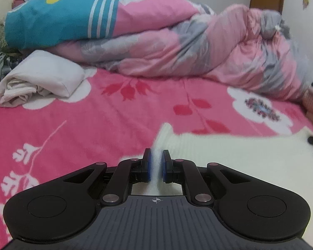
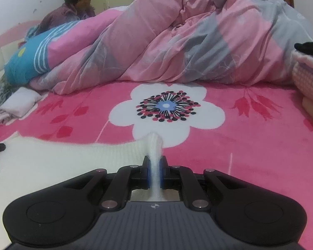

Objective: Fold clothes

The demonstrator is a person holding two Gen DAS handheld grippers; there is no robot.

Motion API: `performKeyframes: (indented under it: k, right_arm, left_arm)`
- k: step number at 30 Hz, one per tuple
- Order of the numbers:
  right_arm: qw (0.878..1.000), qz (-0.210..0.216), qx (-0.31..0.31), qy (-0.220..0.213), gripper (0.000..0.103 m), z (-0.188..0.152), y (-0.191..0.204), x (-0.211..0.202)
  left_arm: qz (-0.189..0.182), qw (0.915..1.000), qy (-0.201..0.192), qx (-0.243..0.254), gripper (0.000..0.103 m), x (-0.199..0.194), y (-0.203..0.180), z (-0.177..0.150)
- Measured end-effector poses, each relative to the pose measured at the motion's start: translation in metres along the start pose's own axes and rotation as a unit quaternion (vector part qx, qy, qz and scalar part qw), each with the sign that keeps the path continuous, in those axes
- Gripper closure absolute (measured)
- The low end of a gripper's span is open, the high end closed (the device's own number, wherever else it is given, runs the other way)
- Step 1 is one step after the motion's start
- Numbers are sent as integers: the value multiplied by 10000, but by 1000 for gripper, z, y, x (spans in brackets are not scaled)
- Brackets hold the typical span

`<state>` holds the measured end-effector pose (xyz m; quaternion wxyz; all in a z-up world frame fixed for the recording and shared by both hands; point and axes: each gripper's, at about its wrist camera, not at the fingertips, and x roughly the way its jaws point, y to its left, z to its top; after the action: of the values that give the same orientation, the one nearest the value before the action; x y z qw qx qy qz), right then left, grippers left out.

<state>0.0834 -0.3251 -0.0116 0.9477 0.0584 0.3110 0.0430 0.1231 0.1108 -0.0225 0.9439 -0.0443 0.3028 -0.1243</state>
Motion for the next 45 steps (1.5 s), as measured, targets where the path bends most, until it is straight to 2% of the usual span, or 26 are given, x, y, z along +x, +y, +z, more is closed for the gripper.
performKeyframes:
  k: [4,13,18,20,22,23,26,29,31,33,35,37,38,41,43,45]
  right_arm:
    - [9997,31,-51,-222,95,7,2,-11]
    - [9996,31,6,-280,95,11,-1,-4]
    - [10000,22,15,77,95,1,-9,24]
    - [9995,126,239,188,95,-2,-16,28]
    - [9982,221,474,286,88,0,-25,25]
    - [9973,262,624,290,80,1,-29,21]
    - [9938,330,1063,58,76,3,-44,-8]
    - [9918,198,1221,-319,75,-3,-49,-60]
    - [9906,201,1262,-489,76,-10,-50,-92]
    - [9891,204,1303,-659,77,-16,-50,-125]
    - [9915,354,1059,-662,77,-28,-33,-150]
    - [9930,572,879,-535,78,-42,-19,-158]
    - [9937,634,829,-417,78,-51,-13,-154]
    - [9955,388,833,218,78,-77,-10,-118]
    - [9944,375,972,159,77,-89,-18,-106]
    - [9896,347,1384,165,77,-83,-28,-118]
  left_arm:
    - [-73,9999,-94,-70,95,-2,3,7]
    - [-27,9997,-18,-246,94,6,9,8]
    - [43,9992,230,-309,93,21,13,2]
    - [42,9989,334,-341,89,23,15,3]
    - [-23,9983,403,-420,85,20,18,5]
    - [-59,9978,411,-515,82,17,20,7]
    - [-10,9967,226,-777,79,-6,28,11]
    - [314,9967,-257,-708,79,-46,30,14]
    - [355,9968,-407,-581,79,-73,27,15]
    - [222,9980,-431,-406,79,-100,18,13]
    - [-49,9994,-304,-151,79,-118,3,5]
    - [-254,9997,-68,3,79,-119,-12,-9]
    - [-337,9994,72,63,79,-116,-19,-17]
    - [-405,9971,628,144,79,-84,-31,-44]
    - [-334,9978,564,97,80,-76,-29,-50]
    - [-339,9981,520,-48,80,-85,-25,-46]
